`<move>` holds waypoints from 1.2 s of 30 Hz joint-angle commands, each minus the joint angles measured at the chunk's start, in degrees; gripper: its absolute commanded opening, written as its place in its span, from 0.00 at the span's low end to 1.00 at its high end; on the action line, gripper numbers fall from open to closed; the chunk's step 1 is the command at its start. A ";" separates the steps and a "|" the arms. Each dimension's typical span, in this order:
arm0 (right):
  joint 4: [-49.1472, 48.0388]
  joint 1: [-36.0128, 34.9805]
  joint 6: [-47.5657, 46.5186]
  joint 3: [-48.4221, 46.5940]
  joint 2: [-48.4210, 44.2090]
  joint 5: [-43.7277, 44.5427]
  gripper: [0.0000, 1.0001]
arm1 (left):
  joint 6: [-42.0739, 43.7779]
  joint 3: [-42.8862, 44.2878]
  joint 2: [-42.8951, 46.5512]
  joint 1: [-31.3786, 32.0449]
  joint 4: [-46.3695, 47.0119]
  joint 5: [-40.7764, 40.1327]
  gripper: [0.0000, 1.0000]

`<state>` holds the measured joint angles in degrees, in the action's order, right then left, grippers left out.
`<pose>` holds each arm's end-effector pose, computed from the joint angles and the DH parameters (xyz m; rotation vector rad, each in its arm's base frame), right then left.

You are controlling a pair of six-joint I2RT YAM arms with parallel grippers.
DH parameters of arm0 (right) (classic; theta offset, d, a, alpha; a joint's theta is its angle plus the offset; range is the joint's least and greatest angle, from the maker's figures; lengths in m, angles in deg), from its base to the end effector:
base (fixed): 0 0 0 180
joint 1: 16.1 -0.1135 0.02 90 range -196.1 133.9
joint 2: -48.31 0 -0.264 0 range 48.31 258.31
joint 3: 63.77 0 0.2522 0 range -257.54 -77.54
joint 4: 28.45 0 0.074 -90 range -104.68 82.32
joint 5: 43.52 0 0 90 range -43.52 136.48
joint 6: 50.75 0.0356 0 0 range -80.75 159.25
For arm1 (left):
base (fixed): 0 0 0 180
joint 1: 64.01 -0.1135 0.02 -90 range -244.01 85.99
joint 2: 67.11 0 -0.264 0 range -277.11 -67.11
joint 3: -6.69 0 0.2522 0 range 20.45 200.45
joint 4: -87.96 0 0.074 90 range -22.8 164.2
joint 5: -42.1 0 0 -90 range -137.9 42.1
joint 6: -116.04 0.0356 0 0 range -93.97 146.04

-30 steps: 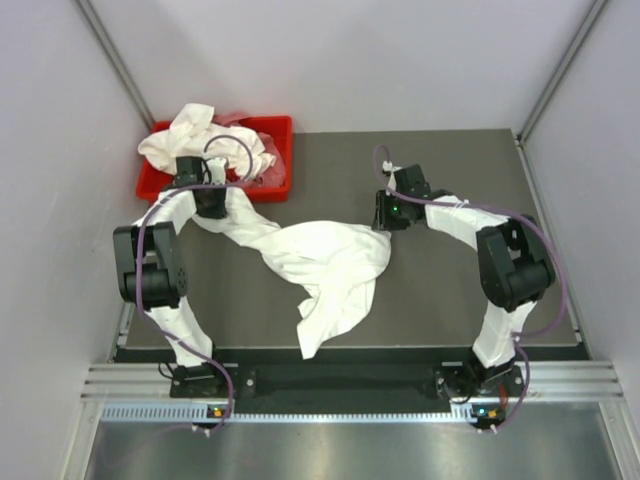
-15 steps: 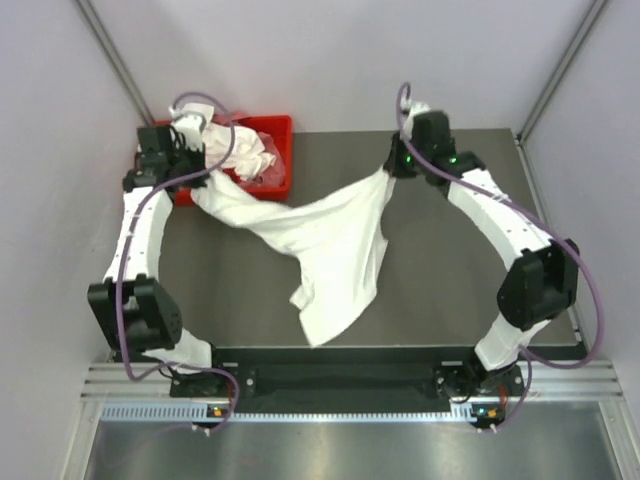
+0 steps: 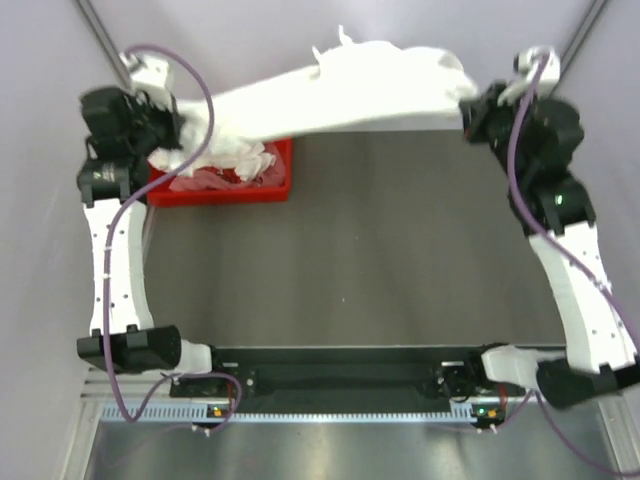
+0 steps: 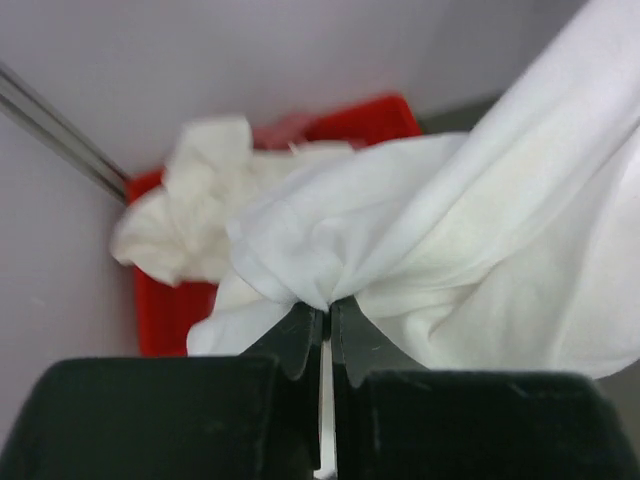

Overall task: Fold and stack the t-shirts
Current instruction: Flatten the tshirt out

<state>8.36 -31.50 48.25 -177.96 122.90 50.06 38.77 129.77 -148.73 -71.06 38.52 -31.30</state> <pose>0.2451 0.0652 0.5341 -0.0352 1.5289 0.2924 0.2767 0.0240 0.5267 0.2980 1.6780 0.0095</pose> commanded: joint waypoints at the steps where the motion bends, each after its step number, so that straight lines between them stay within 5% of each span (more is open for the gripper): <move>1: -4.13 0.11 3.30 22.23 -6.36 0.12 0.00 | -0.08 -14.09 1.81 -0.25 -7.48 7.12 0.00; 4: -10.55 0.02 8.40 40.70 -12.43 -0.85 0.00 | -0.08 -32.34 4.98 0.10 -3.53 9.15 0.00; 9: -13.99 -0.07 15.43 60.13 -13.76 0.11 0.00 | 2.12 -45.06 0.26 0.55 1.14 10.83 0.00; 18: -10.57 -0.07 22.91 70.36 -15.43 0.47 0.10 | 0.99 -43.49 -8.37 0.54 2.46 10.30 0.00; 24: -4.51 -0.07 23.35 70.72 -20.79 5.13 0.08 | -4.28 -36.81 -13.46 0.37 7.11 1.26 0.00; 26: -3.54 -0.07 23.61 70.37 -20.97 5.48 0.14 | -4.91 -34.27 -16.96 0.20 7.82 -3.21 0.00; 27: -3.19 -0.07 23.44 70.19 -20.80 5.39 0.44 | -5.26 -33.21 -18.12 -0.07 7.39 -3.76 0.03; 28: -2.49 -0.07 23.35 69.75 -20.62 5.57 0.58 | -5.52 -31.38 -19.09 -0.42 6.77 -4.12 0.11; 29: -2.13 -0.16 22.22 68.27 -20.45 5.74 0.71 | -5.87 -30.66 -20.32 -0.94 5.63 -4.82 0.32; 32: -4.06 -0.25 15.55 62.23 -18.35 3.56 0.74 | -6.14 -29.34 -19.19 -1.74 4.04 -5.35 0.65; 33: -4.59 -0.86 13.70 59.93 -14.51 2.68 0.72 | -5.53 -29.42 -18.32 -1.83 4.04 -6.22 0.89; 36: -4.85 -1.30 7.81 50.17 -6.15 -1.10 0.62 | -4.83 -31.35 -12.96 -2.71 6.49 -8.68 0.96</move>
<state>7.21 -31.89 63.48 -117.65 110.79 52.42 33.46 97.75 -168.27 -72.98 42.30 -36.54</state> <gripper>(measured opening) 0.652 0.954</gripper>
